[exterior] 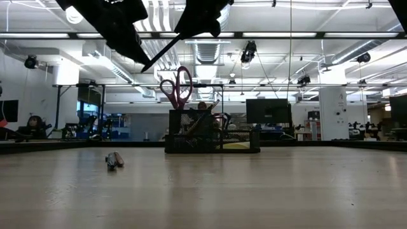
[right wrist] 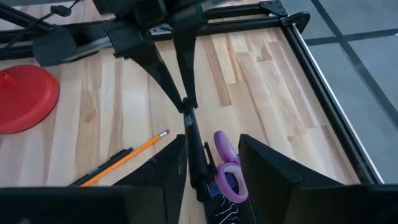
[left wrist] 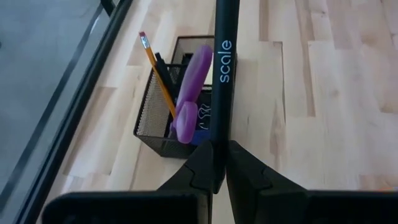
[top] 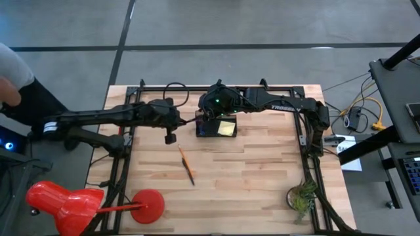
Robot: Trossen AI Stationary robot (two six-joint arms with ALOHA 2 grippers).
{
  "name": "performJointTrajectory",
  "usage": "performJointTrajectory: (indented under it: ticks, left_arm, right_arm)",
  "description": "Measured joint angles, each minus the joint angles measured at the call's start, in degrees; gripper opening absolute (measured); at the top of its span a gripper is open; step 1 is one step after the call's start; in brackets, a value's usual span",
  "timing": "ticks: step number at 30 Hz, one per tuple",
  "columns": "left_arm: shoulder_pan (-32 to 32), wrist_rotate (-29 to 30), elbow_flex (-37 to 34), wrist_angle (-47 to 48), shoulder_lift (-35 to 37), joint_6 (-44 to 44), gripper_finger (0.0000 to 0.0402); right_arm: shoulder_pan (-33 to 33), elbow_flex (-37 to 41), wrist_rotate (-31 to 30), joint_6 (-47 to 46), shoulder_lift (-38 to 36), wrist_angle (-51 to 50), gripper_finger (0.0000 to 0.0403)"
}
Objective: Pick and place office supplies into organizer
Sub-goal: Put the top black pen into the black desk organizer
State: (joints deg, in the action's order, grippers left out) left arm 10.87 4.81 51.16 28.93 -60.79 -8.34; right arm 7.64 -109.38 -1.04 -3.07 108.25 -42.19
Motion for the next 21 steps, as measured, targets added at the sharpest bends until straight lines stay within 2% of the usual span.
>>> performJointTrajectory:
  ticks: [9,21]
  left_arm:
    - [0.0,0.09,0.13,-0.44,-1.4,-0.09,0.0007]
    - [0.0,0.31,0.17,-0.55,-1.32,-0.07,0.0007]
  right_arm:
    - [0.0,0.0,-0.02,-1.46,-0.02,-2.36,0.0117]
    - [0.0,0.02,-0.24,0.25,-0.02,-4.61,0.0152]
